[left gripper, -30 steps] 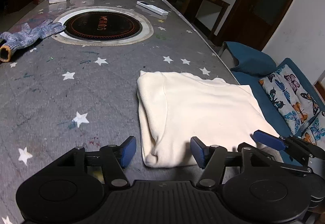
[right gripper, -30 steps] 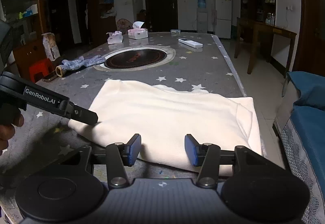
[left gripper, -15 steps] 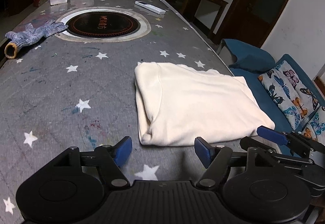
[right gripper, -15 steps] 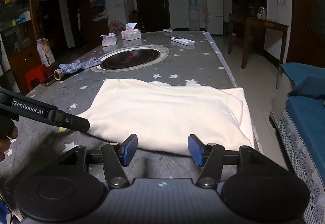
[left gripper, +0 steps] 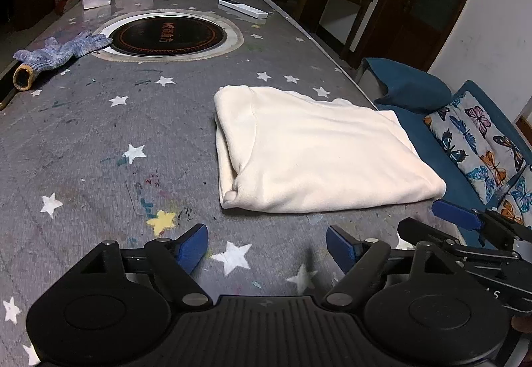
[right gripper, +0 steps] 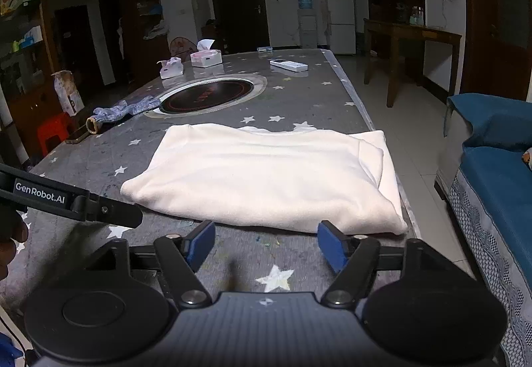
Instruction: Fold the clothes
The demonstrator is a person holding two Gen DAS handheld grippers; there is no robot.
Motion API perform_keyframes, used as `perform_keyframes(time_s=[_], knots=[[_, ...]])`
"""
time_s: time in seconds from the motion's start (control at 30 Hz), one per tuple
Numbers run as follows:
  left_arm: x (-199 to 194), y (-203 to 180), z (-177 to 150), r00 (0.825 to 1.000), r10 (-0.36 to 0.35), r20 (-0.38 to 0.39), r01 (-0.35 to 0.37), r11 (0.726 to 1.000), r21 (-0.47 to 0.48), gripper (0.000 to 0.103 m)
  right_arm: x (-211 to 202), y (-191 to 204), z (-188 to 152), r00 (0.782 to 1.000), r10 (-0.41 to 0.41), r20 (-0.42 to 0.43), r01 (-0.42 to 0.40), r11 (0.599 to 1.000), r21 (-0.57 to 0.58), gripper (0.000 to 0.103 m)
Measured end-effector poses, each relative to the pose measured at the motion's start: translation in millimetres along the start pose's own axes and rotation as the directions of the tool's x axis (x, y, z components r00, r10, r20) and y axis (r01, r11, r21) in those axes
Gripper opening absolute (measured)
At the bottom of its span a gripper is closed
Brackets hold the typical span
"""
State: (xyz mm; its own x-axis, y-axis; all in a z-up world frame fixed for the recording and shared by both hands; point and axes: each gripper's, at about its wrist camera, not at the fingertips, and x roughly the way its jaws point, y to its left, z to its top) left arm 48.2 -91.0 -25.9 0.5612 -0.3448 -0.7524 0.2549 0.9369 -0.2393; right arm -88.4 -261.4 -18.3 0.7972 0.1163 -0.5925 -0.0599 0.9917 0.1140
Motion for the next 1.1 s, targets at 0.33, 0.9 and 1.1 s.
perform_keyframes(time_s=[0.33,0.9,1.1], knots=[[-2.7,-5.5,-5.1,1.000,0.014,0.006,-0.014,1.000,0.015,0.088,-2.9,0.1,-3.3,1.000,-0.012,0.000,0.012,1.000,0.016,0.077],[-8.8,-13.3,-12.7,0.999,0.030,0.014,-0.031,0.999,0.035,0.096,-11.1,1.1,-8.3,1.000,-0.027,0.011,0.027,0.999,0.020,0.087],[-11.0,-17.4,-15.9,0.999,0.035,0.017,-0.036,0.998,0.049,0.097,-14.5,0.1,-10.4,0.999,-0.031,0.012,0.031,0.999,0.025,0.088]])
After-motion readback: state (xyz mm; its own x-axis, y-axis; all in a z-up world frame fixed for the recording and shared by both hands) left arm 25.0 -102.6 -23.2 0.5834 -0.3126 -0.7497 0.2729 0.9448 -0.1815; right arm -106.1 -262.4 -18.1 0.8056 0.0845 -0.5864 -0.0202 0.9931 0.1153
